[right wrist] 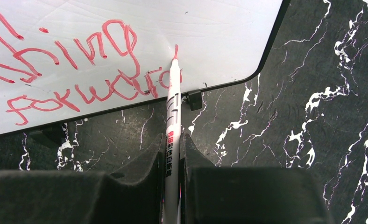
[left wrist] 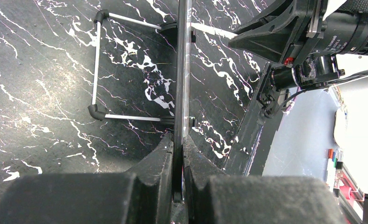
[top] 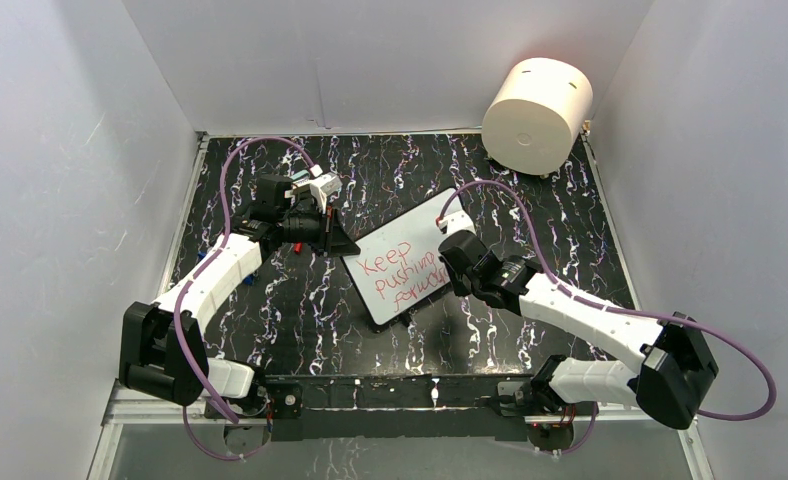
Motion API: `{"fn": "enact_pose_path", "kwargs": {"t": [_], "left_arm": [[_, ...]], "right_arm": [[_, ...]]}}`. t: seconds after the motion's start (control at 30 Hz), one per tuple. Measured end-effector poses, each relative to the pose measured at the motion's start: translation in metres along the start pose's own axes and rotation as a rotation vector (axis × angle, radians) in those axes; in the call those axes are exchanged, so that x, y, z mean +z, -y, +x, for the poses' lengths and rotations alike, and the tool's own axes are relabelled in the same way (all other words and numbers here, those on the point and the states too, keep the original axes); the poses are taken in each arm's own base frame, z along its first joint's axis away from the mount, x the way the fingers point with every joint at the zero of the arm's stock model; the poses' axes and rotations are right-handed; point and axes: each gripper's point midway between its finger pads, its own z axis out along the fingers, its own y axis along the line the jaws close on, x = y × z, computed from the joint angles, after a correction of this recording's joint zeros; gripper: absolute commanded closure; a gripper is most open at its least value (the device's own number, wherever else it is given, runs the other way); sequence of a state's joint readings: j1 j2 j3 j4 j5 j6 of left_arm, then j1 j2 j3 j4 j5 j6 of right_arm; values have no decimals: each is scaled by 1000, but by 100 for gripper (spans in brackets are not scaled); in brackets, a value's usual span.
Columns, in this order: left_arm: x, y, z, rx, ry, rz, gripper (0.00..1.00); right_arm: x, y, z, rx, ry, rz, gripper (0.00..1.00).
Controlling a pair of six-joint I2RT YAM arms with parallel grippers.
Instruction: Write a sentence on the whiteboard
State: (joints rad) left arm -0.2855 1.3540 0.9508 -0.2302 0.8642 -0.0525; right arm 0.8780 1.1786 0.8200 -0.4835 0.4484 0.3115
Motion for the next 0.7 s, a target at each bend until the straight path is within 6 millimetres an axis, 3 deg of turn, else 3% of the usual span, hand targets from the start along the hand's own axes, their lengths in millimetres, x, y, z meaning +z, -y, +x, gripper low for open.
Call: {"fn": "enact_pose_path", "kwargs": {"t": [0.3,0.7], "left_arm": [[0,0,0,-1,-1,0,100],[0,0,0,-1,-1,0,100]], "right_arm": [[3,3,14,-11,-45,11,100],[2,3,17,6,-55,13,100]]}}
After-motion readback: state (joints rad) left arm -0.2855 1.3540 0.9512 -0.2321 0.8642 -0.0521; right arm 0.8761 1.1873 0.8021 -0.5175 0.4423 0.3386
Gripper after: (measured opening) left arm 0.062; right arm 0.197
